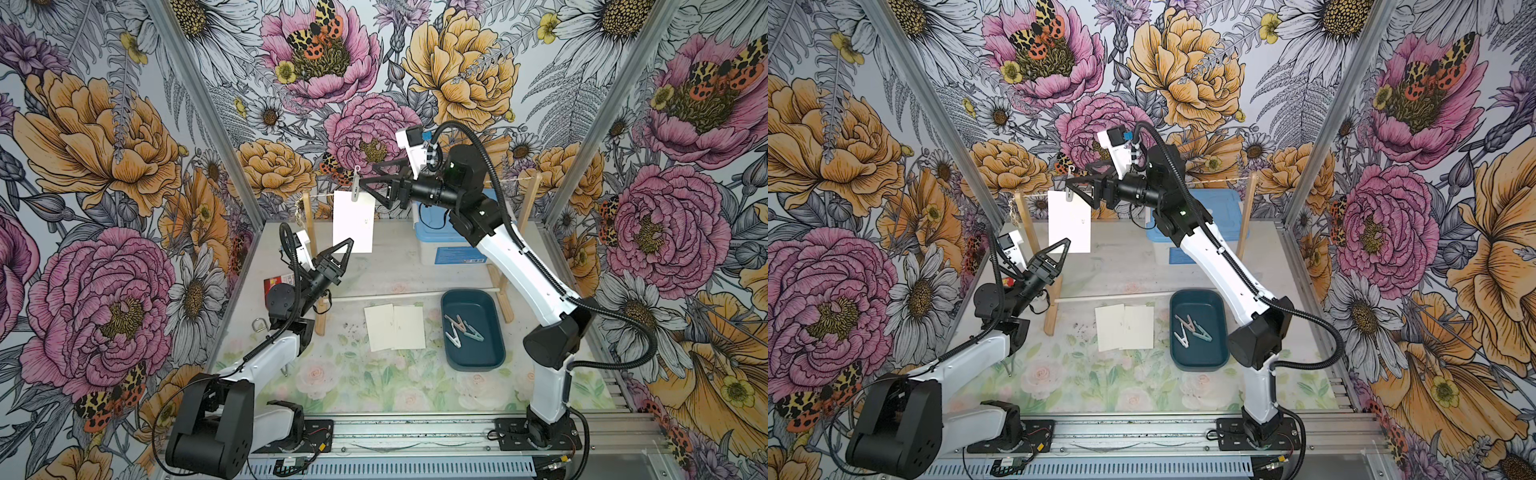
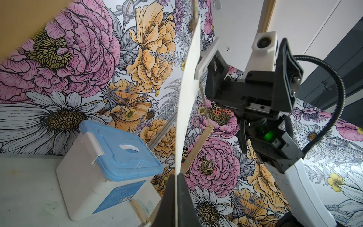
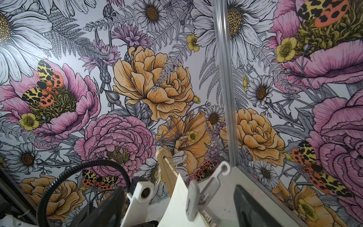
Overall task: Remove the postcards from the strings
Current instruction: Remove the clamp from the clothesline.
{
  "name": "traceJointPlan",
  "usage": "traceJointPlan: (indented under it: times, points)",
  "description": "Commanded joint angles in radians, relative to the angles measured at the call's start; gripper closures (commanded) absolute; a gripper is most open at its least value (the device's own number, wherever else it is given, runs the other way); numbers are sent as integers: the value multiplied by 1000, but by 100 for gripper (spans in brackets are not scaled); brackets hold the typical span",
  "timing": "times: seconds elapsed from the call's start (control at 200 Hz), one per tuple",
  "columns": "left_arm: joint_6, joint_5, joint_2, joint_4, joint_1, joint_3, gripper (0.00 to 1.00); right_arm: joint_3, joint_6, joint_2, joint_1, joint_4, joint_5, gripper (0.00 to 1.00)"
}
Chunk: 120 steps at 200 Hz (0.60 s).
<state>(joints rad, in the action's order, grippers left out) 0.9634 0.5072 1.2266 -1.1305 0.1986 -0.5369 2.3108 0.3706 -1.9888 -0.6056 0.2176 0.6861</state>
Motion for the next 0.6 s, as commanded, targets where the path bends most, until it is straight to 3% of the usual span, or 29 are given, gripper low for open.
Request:
traceJointPlan:
  times: [0.0,0.35,0.49,0.595]
  points:
    - [9,31,7,-46,-8,1,100,128,42,-73,-3,47,8,14]
    - [13,33,20,-58,-6,-2,100,242,108,-197,-16,57,143,15]
    - [27,35,34,-77,-6,-2,100,245,107,-204,-22,54,220,22]
    - [36,37,43,-95,-6,0,100,246,104,-203,-23,55,244,34]
